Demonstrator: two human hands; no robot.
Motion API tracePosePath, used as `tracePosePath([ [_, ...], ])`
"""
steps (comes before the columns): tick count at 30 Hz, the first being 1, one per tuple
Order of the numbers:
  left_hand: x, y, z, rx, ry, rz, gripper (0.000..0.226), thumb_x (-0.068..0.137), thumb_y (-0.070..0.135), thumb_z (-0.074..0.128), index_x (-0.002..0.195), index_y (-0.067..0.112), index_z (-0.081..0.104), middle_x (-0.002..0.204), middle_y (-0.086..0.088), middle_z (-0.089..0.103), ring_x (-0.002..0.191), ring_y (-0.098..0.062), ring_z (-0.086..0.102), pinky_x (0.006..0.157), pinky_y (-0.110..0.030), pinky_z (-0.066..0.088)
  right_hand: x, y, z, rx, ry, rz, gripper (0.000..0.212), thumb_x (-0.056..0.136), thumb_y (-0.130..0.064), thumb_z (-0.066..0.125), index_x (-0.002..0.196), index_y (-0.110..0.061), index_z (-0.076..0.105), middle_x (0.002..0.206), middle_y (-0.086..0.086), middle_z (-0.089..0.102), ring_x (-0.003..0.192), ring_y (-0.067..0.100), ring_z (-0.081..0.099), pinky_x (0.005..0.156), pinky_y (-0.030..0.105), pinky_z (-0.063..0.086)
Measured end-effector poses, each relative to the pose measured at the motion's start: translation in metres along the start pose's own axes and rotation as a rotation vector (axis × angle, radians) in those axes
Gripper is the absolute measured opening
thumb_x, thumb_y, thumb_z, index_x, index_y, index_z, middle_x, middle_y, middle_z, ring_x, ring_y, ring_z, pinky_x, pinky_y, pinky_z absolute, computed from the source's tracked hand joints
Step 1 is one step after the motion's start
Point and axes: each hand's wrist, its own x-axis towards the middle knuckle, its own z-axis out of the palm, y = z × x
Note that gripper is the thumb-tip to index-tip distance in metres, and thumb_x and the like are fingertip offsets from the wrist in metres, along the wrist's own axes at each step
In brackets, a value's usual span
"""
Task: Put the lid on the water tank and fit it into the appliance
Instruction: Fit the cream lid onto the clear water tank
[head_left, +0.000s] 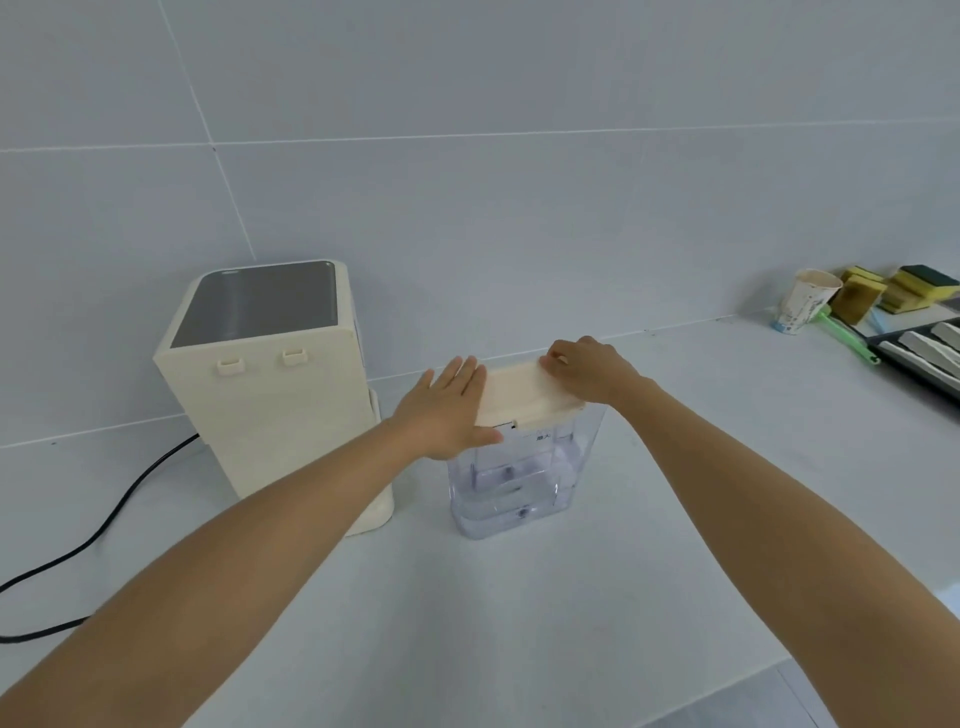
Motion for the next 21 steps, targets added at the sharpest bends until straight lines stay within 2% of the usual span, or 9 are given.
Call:
tracePosePath([
  [4, 0.004, -0.01, -0.009, -0.061, -0.027, 0.001, 0.088, 0.088, 0.049, 0.043, 0.144, 0.006, -0.01, 0.157, -0.008, -0.013, 0.145, -0.018, -0.007, 0.118, -0.039, 0.001, -0.01, 0.011, 0.006, 0.05, 0.032, 0.015, 0.042, 0.092, -0.038, 0.026, 0.12, -0.019, 0.051, 0.124, 0.015, 0.052, 0.118, 0.037, 0.04, 0.098, 0.044, 0.034],
  [7, 0.008, -0.014, -0.013, -0.173, -0.036, 0.012, 0.089, 0.086, 0.043, 0.052, 0.145, 0.005, -0.004, 0.158, -0.008, -0.005, 0.144, -0.021, 0.008, 0.116, -0.037, 0.015, -0.019, 0.015, 0.01, 0.057, 0.059, 0.025, 0.042, 0.095, -0.028, 0.022, 0.128, -0.017, 0.045, 0.122, 0.016, 0.051, 0.117, 0.036, 0.039, 0.096, 0.042, 0.032],
  [9, 0.012, -0.017, -0.014, -0.287, -0.014, 0.019, 0.081, 0.085, 0.035, 0.058, 0.142, 0.002, 0.01, 0.153, -0.01, 0.017, 0.128, -0.026, 0.034, 0.097, -0.035, 0.034, -0.024, 0.019, 0.012, 0.071, 0.082, 0.04, 0.043, 0.095, -0.031, 0.02, 0.129, -0.021, 0.044, 0.12, 0.017, 0.048, 0.115, 0.037, 0.038, 0.092, 0.042, 0.035],
  [10, 0.013, -0.018, -0.014, -0.349, 0.0, 0.023, 0.074, 0.084, 0.031, 0.06, 0.137, 0.002, 0.017, 0.145, -0.012, 0.028, 0.115, -0.027, 0.041, 0.085, -0.033, 0.035, -0.026, 0.021, 0.013, 0.055, 0.082, 0.041, 0.042, 0.095, -0.031, 0.02, 0.128, -0.022, 0.043, 0.118, 0.016, 0.048, 0.114, 0.037, 0.038, 0.089, 0.041, 0.036],
  [12, 0.013, -0.02, -0.013, -0.43, 0.017, 0.04, 0.066, 0.084, 0.025, 0.062, 0.133, 0.004, 0.023, 0.134, -0.012, 0.038, 0.104, -0.026, 0.042, 0.08, -0.029, 0.033, -0.029, 0.024, 0.015, 0.033, 0.082, 0.047, 0.042, 0.095, -0.03, 0.02, 0.128, -0.022, 0.043, 0.116, 0.017, 0.047, 0.113, 0.036, 0.037, 0.086, 0.04, 0.037],
  [17, 0.018, -0.026, -0.003, -0.497, 0.09, 0.074, 0.065, 0.079, 0.026, 0.067, 0.13, 0.013, 0.028, 0.122, 0.002, 0.037, 0.109, -0.018, 0.038, 0.088, -0.03, 0.033, -0.041, 0.024, 0.015, 0.111, 0.074, 0.065, 0.044, 0.094, -0.033, 0.027, 0.137, -0.026, 0.034, 0.128, 0.018, 0.04, 0.121, 0.037, 0.034, 0.096, 0.043, 0.036],
  [18, 0.018, -0.027, 0.0, -0.516, 0.105, 0.07, 0.071, 0.077, 0.026, 0.069, 0.132, 0.017, 0.025, 0.131, 0.001, 0.035, 0.119, -0.019, 0.036, 0.095, -0.031, 0.032, -0.043, 0.024, 0.013, 0.192, 0.068, 0.07, 0.048, 0.093, -0.037, 0.031, 0.14, -0.026, 0.029, 0.136, 0.017, 0.034, 0.126, 0.038, 0.03, 0.101, 0.044, 0.033],
  [19, 0.019, -0.028, 0.005, -0.542, 0.113, 0.054, 0.086, 0.075, 0.027, 0.071, 0.141, 0.016, 0.015, 0.145, 0.0, 0.027, 0.133, -0.019, 0.028, 0.106, -0.031, 0.027, -0.045, 0.024, 0.012, 0.312, 0.071, 0.076, 0.055, 0.091, -0.042, 0.036, 0.143, -0.026, 0.024, 0.143, 0.015, 0.027, 0.132, 0.037, 0.027, 0.106, 0.045, 0.029],
  [21, 0.02, -0.028, 0.015, -0.623, 0.124, 0.017, 0.111, 0.071, 0.028, 0.075, 0.145, 0.014, -0.006, 0.158, -0.001, 0.0, 0.144, -0.017, 0.008, 0.116, -0.032, 0.013, -0.051, 0.027, 0.01, 0.601, 0.099, 0.071, 0.072, 0.087, -0.048, 0.045, 0.146, -0.024, 0.012, 0.153, 0.01, 0.013, 0.139, 0.033, 0.021, 0.112, 0.045, 0.024],
])
